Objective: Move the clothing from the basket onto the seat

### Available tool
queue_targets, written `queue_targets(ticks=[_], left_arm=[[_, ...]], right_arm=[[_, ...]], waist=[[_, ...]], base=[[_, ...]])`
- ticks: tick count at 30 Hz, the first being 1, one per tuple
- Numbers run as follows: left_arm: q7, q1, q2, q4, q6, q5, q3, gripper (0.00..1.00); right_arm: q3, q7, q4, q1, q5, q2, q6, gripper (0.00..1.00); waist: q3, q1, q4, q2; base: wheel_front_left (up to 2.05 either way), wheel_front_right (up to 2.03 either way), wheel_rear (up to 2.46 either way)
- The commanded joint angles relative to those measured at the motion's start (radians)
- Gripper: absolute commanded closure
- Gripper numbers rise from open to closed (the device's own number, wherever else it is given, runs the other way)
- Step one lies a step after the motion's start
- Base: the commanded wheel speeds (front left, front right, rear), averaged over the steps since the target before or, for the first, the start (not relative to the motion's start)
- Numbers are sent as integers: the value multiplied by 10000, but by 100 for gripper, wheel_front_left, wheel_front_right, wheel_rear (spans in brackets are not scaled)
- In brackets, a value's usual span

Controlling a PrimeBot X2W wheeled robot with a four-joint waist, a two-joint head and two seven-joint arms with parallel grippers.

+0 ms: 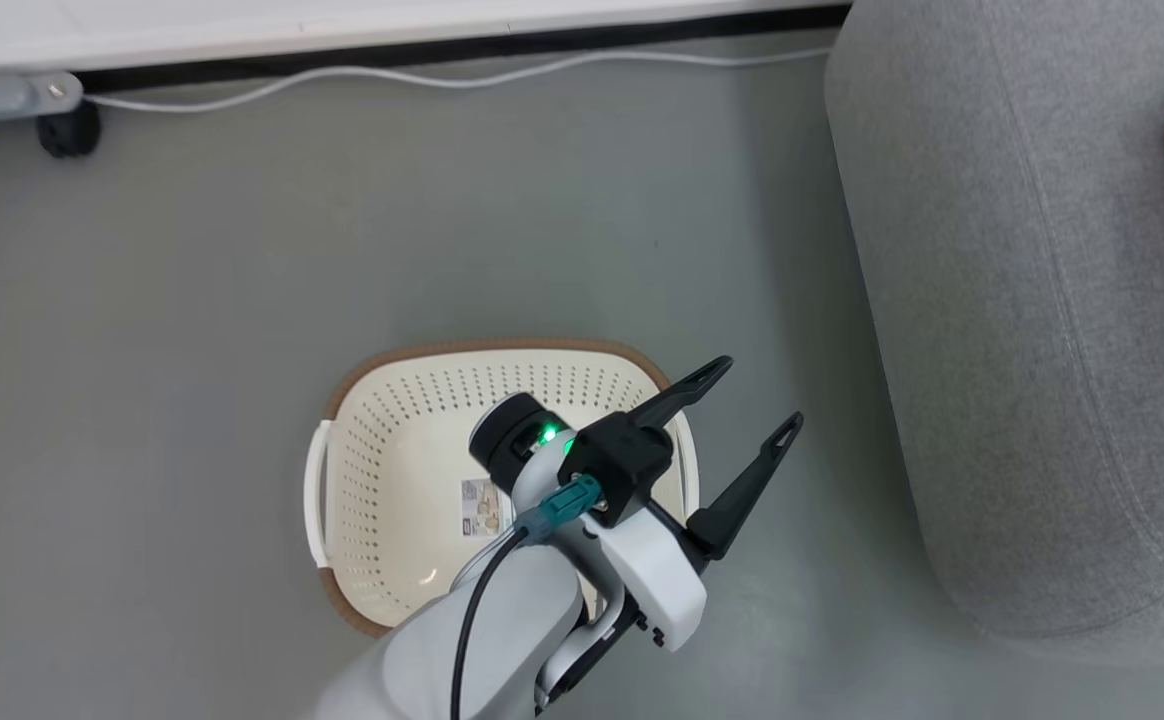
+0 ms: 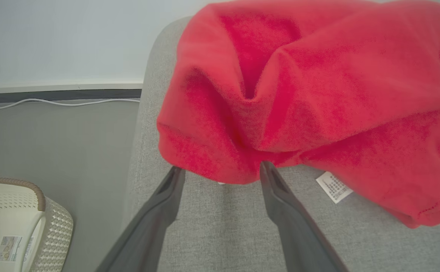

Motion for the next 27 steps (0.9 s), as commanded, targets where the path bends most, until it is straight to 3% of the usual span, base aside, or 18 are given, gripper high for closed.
queue_targets(ticks=[1, 13, 27], left_arm=[[-51, 158, -20, -270, -72, 113, 361, 0], [-51, 2137, -20, -181, -635, 1084, 2666, 0], [-51, 4142, 218, -600, -419, 2509, 6385, 0]], right_arm=[[79, -61, -136, 442, -19, -447, 27, 0], [-473, -61, -1684, 895, -887, 781, 27, 0], [-2425, -61, -2735, 1798, -2490, 2640, 27, 0]], waist=[[-389, 0, 206, 0], [-1943, 0, 975, 0], [-3052, 0, 1638, 0]], base=[[0, 0, 0], [0, 0, 0], [0, 0, 0]])
